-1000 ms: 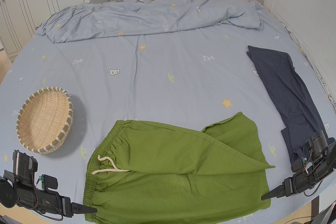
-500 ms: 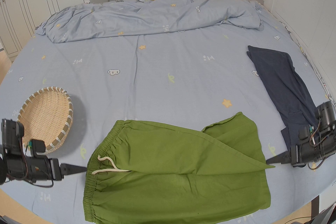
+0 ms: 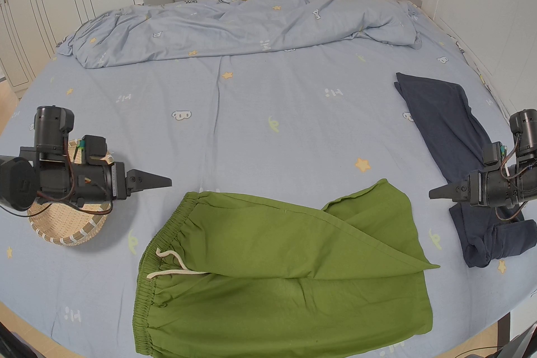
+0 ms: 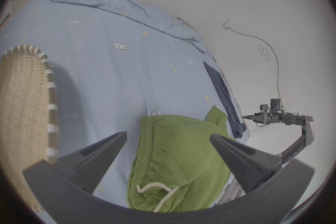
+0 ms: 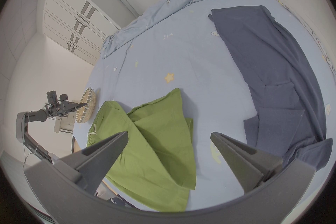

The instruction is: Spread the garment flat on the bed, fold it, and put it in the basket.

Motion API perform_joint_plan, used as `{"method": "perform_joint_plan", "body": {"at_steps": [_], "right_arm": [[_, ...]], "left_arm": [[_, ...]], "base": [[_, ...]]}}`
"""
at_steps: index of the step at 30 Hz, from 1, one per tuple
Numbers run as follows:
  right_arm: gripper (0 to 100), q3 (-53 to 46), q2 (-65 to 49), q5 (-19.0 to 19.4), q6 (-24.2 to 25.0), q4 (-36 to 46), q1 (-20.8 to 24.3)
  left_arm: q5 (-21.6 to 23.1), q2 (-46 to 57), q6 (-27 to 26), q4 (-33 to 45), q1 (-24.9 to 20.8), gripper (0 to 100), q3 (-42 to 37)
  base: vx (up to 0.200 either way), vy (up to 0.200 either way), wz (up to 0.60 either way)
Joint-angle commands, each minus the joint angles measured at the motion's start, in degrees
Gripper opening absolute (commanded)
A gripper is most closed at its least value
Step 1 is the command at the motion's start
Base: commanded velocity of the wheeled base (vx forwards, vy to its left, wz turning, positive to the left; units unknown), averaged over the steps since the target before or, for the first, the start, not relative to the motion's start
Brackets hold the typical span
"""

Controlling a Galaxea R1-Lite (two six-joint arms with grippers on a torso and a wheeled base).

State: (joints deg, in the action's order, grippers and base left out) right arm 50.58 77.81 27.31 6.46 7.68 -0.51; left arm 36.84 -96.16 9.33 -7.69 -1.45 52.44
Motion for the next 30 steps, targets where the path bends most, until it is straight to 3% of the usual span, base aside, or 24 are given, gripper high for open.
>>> {"method": "perform_joint_plan", "body": {"at_steps": [1,14,30], "right_arm": [[100,0.49,0.5,-0.24,-0.4,-0.12,0.25],[100,-0.13,1.03,-0.24,-0.31,-0.12,1.83],[100,-0.57,1.2,-0.15,-0.31,-0.12,2.01]], "left_arm": [[1.22,-9.22,-0.01,-0.13,-1.45,100,5.04],[0.6,-15.37,-0.8,-0.13,-4.88,100,6.35],[0.16,-20.47,-0.62,-0.22,-4.26,100,9.78]], "base": [[0.0,0.0,0.0],[0.0,0.0,0.0],[0.0,0.0,0.0]]}}
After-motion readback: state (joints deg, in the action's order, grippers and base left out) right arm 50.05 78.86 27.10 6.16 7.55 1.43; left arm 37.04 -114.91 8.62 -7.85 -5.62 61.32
